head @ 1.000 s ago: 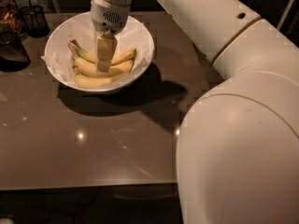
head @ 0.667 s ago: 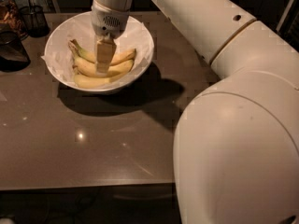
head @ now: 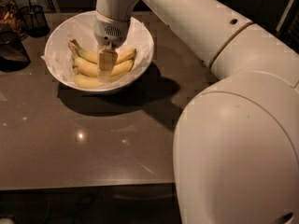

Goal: Pick banana from white bowl

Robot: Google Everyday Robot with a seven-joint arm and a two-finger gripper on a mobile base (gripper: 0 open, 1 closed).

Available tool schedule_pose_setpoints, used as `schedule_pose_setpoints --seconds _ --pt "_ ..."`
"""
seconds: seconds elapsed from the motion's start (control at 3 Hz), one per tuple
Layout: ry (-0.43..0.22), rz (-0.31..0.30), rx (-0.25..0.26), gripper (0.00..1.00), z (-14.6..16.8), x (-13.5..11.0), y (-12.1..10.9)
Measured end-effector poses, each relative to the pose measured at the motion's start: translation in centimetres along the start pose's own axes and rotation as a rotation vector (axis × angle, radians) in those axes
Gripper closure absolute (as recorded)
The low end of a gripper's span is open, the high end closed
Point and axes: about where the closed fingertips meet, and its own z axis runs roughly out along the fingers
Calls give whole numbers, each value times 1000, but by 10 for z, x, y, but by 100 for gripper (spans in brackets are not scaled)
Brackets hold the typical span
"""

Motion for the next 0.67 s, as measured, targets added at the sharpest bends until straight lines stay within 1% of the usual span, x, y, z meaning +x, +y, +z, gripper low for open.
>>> schedule_pose_setpoints --seconds 0.33,0.67 --pt "12 12 -24 43 10 6 5" --pt "23 18 -35 43 15 9 7"
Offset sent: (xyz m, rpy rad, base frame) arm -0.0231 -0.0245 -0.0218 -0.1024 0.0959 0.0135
